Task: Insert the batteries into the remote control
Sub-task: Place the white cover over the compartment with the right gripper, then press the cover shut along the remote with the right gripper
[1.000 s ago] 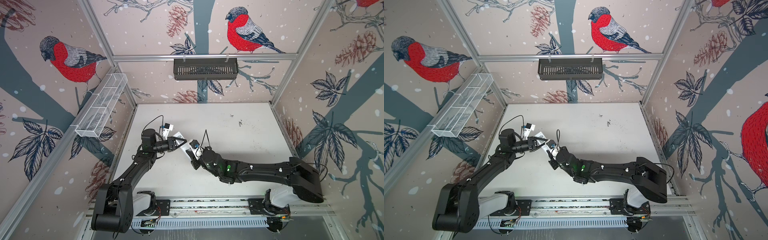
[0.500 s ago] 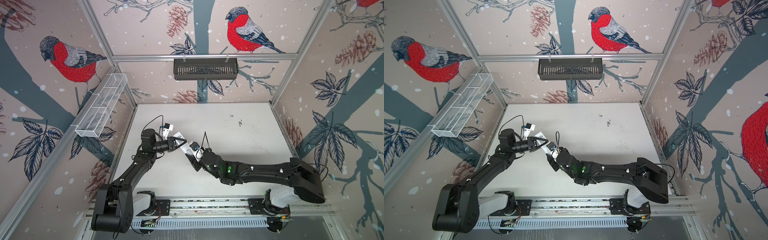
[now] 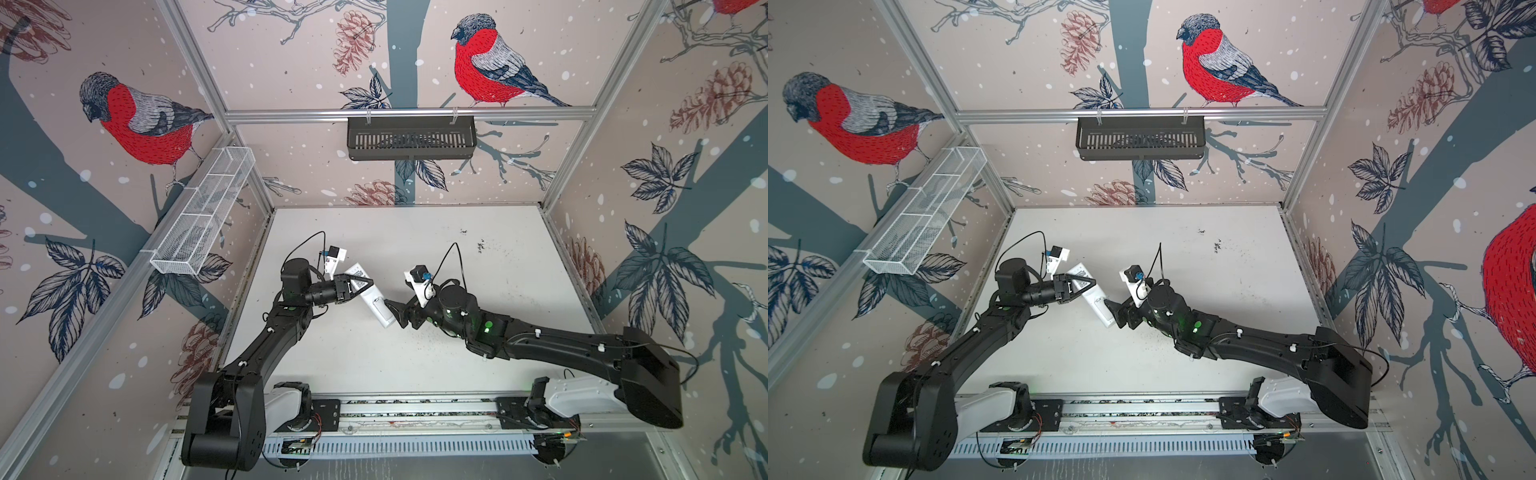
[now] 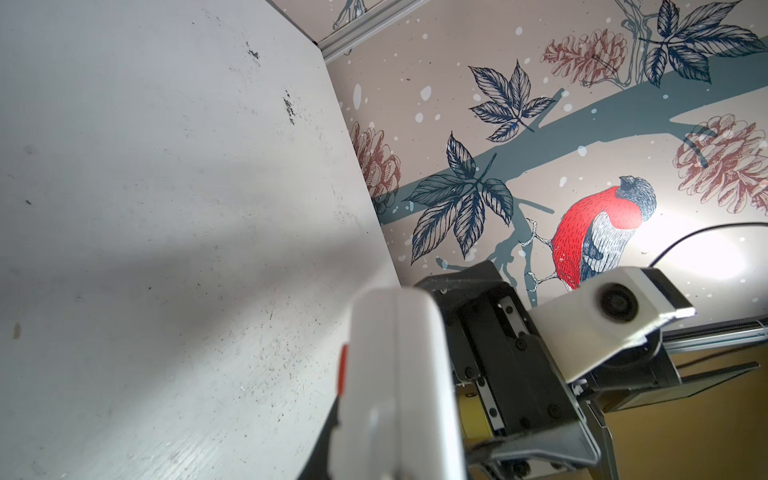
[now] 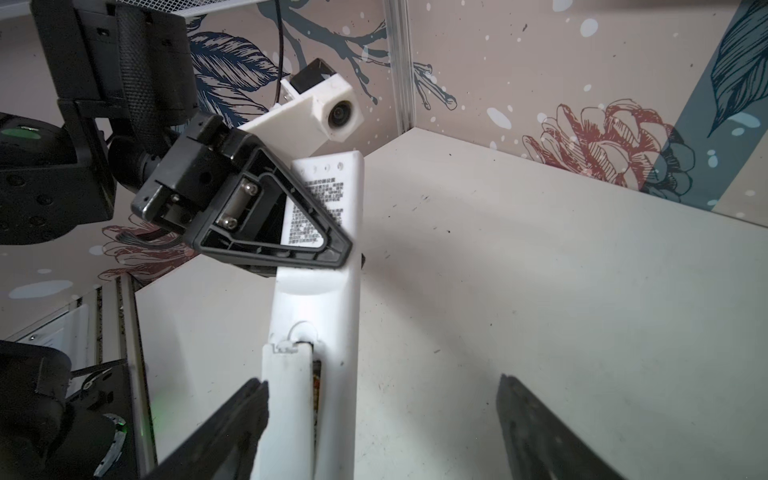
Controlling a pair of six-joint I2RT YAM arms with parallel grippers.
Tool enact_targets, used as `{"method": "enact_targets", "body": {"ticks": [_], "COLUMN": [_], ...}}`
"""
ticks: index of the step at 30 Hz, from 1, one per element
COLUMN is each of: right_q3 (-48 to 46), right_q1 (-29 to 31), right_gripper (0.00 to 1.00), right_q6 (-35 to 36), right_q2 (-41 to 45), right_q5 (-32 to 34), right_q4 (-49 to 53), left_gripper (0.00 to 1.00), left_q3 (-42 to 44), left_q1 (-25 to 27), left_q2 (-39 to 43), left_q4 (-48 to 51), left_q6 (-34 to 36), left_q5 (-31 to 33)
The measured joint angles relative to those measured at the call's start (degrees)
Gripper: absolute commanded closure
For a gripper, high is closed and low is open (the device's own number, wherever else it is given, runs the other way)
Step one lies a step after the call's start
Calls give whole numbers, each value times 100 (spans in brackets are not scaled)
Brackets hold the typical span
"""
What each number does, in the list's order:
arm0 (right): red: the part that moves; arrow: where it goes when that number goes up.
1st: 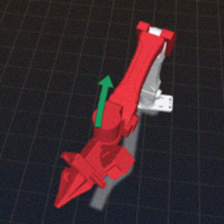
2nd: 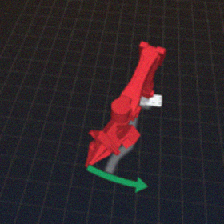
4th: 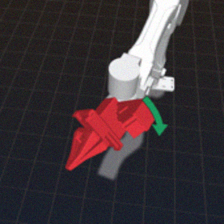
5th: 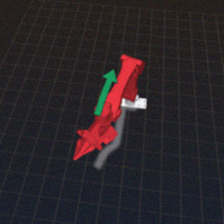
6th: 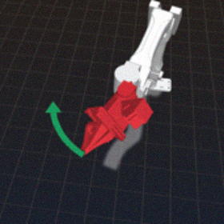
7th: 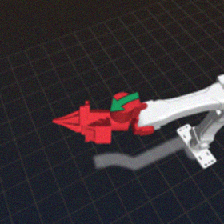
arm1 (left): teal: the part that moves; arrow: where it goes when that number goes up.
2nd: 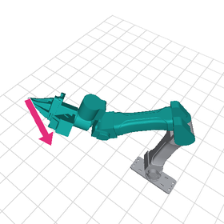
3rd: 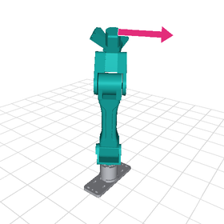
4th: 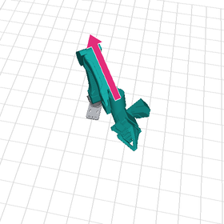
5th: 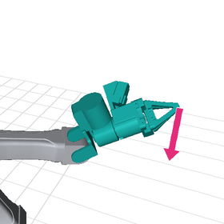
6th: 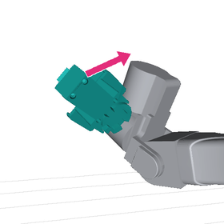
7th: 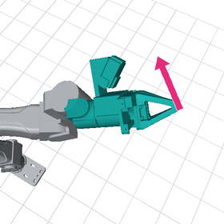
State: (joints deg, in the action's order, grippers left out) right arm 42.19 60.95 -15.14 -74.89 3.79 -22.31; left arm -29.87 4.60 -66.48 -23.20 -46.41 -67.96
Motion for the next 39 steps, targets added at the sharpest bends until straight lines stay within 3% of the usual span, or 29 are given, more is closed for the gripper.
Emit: {"method": "enact_targets", "body": {"ticks": [9,21,35,39], "right_q3": [13,129,223,208], "right_q1": [-118,-374,-1272,-1309], "right_gripper": [11,12,26,42], "right_q6": [-131,-472,-588,-564], "right_q2": [-337,-717,-1034,-1110], "right_q5": [-494,-914,-4065,-4712], "right_q4": [190,-59,-367,-354], "left_gripper": [100,100,100,100], "left_q3": [31,59,212,254], "left_q1": [76,273,656,721], "left_q2": [24,83,616,634], "left_q4": [-286,-372,-623,-831], "left_q6": [-131,-11,9,-31], "left_q5": [-83,264,245,129]}}
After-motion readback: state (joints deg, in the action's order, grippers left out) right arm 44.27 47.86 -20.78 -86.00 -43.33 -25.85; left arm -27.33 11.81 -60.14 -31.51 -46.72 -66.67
